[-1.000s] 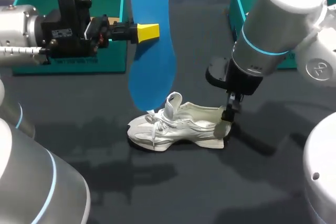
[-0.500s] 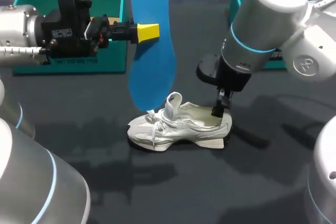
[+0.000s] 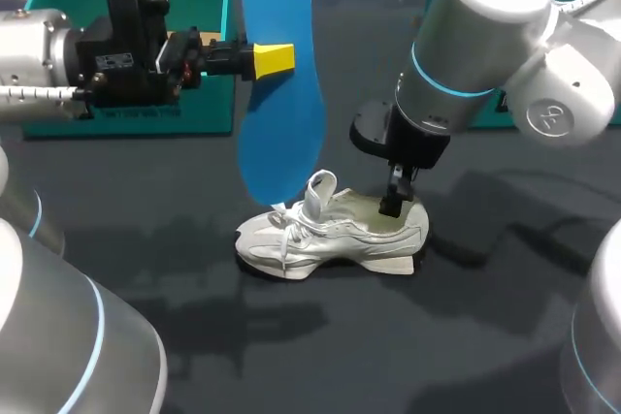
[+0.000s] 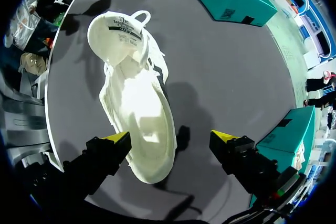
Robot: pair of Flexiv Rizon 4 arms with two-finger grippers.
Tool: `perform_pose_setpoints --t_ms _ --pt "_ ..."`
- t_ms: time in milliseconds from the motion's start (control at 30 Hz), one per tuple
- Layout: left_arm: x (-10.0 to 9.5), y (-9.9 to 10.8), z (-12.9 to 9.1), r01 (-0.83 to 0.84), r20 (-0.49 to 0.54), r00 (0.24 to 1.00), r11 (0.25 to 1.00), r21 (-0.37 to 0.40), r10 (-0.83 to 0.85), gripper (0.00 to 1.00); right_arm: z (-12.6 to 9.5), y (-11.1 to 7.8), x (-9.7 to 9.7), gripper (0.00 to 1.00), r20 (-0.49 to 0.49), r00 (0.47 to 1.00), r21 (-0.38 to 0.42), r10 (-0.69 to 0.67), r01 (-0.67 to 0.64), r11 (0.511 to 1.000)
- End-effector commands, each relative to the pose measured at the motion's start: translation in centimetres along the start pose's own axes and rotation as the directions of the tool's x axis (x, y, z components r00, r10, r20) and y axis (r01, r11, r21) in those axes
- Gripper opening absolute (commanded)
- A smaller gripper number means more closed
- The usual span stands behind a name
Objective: Take the shoe out of the shoebox, open the shoe tongue, remove and reinsert the insole, then place the shoe into the shoebox
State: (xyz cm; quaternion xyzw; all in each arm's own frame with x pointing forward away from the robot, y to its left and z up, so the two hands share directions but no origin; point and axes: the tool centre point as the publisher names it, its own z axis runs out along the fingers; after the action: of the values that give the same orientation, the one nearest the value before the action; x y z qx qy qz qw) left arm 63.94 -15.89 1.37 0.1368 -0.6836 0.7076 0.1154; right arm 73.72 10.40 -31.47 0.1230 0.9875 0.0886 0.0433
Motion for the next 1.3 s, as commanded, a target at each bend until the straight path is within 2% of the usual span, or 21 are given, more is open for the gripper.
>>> perform_pose_setpoints --t_ms 33,367,867,1000,1067,1167,1300 --pt "-0.1 0.1 0.1 0.000 -0.001 1.000 1.000 0.002 0.000 0.00 1.5 1.4 -0.5 1.00 -0.014 1.000 0.018 -0.002 0.002 1.000" --pt "-0.1 0.1 0.1 0.000 -0.001 1.000 1.000 0.002 0.000 0.00 3.2 3.0 -0.6 1.00 -0.054 0.998 0.012 -0.028 0.029 1.000" --pt "-0.1 0.1 0.1 0.000 -0.001 1.000 1.000 0.002 0.000 0.00 6.2 3.5 -0.5 1.00 -0.140 0.989 0.038 -0.037 0.043 0.998" --pt "-0.1 0.1 0.1 0.000 -0.001 1.000 1.000 0.002 0.000 0.00 6.7 3.5 -0.4 0.89 -0.158 0.987 0.046 -0.034 0.042 0.998" --pt "-0.1 0.1 0.1 0.000 -0.001 1.000 1.000 0.002 0.000 0.00 6.9 3.5 -0.2 0.71 -0.166 0.986 0.050 -0.033 0.042 0.998" --pt "-0.1 0.1 0.1 0.000 -0.001 1.000 1.000 0.002 0.000 0.00 7.1 3.4 -0.1 0.59 -0.175 0.984 0.058 -0.030 0.041 0.997" --pt "-0.1 0.1 0.1 0.000 -0.001 1.000 1.000 0.002 0.000 0.00 7.3 3.4 0.1 0.36 -0.185 0.982 0.064 -0.028 0.041 0.997"
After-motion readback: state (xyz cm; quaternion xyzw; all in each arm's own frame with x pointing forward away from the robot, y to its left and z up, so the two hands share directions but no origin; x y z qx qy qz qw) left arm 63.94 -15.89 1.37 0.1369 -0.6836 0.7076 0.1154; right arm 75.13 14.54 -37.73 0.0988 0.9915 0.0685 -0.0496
